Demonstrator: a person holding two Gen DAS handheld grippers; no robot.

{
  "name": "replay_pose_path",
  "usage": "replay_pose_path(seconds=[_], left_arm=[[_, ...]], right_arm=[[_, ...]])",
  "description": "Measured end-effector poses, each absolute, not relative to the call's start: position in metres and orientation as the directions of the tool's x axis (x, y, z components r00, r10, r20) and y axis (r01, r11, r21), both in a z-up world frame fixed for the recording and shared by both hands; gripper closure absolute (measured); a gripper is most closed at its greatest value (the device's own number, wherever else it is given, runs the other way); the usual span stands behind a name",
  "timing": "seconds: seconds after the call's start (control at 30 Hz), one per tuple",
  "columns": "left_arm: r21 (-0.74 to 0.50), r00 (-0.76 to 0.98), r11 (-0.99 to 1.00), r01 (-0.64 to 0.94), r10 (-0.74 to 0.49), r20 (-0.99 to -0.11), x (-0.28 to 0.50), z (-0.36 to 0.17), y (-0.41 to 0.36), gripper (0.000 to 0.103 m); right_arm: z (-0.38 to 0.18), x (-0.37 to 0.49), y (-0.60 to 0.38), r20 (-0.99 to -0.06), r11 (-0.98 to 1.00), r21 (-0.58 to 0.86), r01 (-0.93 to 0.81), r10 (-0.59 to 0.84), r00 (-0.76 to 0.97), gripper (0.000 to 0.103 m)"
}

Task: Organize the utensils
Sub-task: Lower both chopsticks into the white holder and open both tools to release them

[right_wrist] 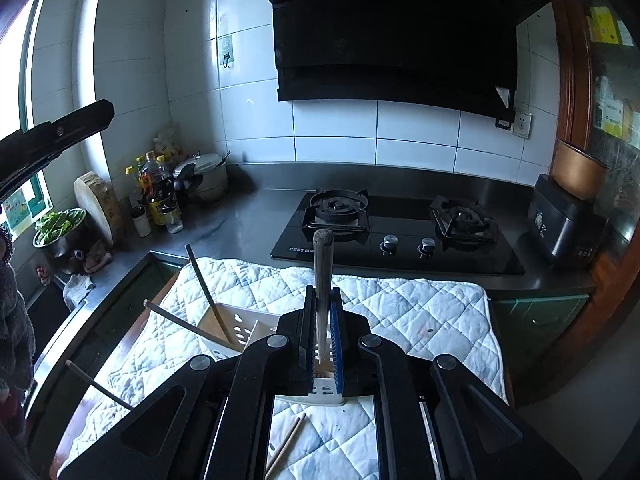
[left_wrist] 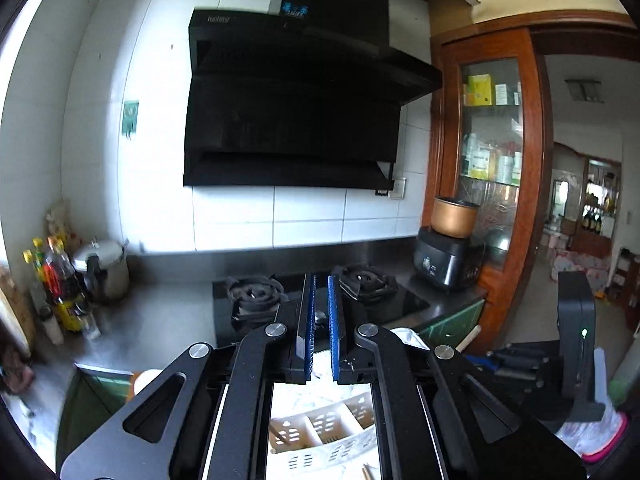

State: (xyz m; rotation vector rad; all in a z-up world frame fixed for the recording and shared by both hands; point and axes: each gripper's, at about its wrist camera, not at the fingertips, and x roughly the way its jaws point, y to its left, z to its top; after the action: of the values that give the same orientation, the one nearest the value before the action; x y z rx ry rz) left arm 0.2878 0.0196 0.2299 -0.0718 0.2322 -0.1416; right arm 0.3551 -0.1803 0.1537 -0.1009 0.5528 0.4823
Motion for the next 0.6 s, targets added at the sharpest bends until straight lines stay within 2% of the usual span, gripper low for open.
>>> replay_pose_path(seconds=[0.23, 0.6], left_arm=[[-0.092, 0.933, 0.986, 0.142, -0.164, -0.321, 0.295, 0.188, 0.029, 0.098], [-0.126, 0.878, 0.985, 0.118, -0.163, -0.451, 0.251, 0.119, 0.070, 0.095]], right_arm=[[0.130, 0.364, -0.174, -0.562, 0.884, 0.027, -0.468, 0.400, 0.724, 0.096], [0.107, 0.367, -0.173, -0.609, 0.888, 0.056, -0.456, 0.392, 0.689, 0.096]])
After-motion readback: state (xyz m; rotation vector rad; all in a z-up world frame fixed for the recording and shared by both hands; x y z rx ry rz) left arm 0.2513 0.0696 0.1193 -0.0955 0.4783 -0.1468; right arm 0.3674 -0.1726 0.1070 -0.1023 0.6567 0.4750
